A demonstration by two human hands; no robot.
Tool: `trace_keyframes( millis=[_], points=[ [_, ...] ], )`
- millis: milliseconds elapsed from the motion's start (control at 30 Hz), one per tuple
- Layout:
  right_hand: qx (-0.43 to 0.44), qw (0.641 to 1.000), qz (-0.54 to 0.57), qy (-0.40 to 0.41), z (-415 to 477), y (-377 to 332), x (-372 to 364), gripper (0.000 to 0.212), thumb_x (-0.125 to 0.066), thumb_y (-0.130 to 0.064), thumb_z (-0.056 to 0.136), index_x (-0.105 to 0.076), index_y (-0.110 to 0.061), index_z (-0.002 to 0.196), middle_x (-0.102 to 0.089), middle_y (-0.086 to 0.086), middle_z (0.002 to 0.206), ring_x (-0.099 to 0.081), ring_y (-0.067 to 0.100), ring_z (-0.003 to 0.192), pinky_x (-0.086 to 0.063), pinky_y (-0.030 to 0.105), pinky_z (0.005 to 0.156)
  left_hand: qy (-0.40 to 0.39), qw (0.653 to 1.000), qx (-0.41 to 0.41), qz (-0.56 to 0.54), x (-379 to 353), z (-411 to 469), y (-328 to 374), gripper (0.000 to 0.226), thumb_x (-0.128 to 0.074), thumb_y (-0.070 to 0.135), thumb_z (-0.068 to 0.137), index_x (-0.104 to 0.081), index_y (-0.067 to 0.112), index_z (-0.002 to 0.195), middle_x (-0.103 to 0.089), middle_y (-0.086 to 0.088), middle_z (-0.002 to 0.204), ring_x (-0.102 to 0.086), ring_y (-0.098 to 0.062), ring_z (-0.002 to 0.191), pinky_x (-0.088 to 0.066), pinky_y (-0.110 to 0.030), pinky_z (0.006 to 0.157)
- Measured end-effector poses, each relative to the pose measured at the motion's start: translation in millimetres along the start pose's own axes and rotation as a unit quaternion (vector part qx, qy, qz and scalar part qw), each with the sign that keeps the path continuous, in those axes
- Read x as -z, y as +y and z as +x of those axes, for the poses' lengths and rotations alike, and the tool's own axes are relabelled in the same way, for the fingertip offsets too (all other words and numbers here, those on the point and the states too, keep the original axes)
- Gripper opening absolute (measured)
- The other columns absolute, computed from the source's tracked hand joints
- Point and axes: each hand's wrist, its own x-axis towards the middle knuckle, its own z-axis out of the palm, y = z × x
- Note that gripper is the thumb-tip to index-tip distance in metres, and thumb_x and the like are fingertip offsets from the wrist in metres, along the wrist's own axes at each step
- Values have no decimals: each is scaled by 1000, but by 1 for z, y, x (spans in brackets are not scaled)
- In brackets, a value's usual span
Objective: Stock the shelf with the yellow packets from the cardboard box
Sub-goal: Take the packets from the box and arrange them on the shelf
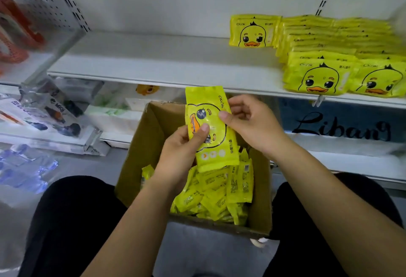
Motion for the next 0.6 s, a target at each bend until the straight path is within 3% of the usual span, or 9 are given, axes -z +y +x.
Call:
trace_keyframes(
  millis=[67,167,300,367,433,500,600],
  points=[
    [24,999,25,-10,5,11,2,25,-74,-14,90,-68,-17,113,-73,6,99,-63,10,82,-52,22,78,-14,999,18,33,-6,13,-5,39,-81,32,85,-74,9,116,-76,-16,115,-70,-39,112,-51,-64,101],
    [46,999,17,5,14,20,12,21,-71,-16,93,-73,-18,113,-76,-2,103,-70,12,93,-54,25,85,-37,996,37,74,-14,29,-14,51,-86,47,73,-77,16,112,-76,-14,114,-69,-41,114,-46,-72,102],
    [-27,999,34,8,23,27,34,19,-64,-37,95,-68,-28,111,-70,-20,102,-62,-15,88,-48,8,80,-19,999,27,-37,-25,48,-18,46,-75,35,89,-68,14,129,-71,-14,128,-66,-36,122,-45,-69,105],
    [-88,991,87,-54,26,32,41,43,-67,-55,79,-61,-32,115,-69,-18,107,-63,-13,96,-49,13,86,-4,997,11,-79,-33,56,-14,48,-69,31,96,-58,14,140,-68,-14,133,-65,-35,124,-45,-68,106],
    [-122,976,153,-92,28,37,41,67,-75,-54,66,-58,-25,124,-74,-6,113,-70,6,103,-54,31,94,16,995,-4,-101,-43,63,-9,49,-65,31,97,-56,13,142,-68,-14,134,-65,-33,124,-48,-61,107],
    [-97,975,178,-85,31,39,39,65,-83,-37,71,-57,-24,130,-74,-5,116,-71,13,105,-56,39,94,29,993,-11,-111,-54,66,-4,53,-61,36,95,-56,10,141,-69,-14,131,-68,-28,118,-57,-43,95],
    [-43,983,174,-36,38,39,40,58,-82,-16,80,-57,-27,132,-73,-9,117,-70,11,108,-58,37,93,44,994,-22,-95,-62,74,-2,51,-64,44,86,-62,8,123,-75,3,96,-70,-4,76,-54,-20,63]
  ],
)
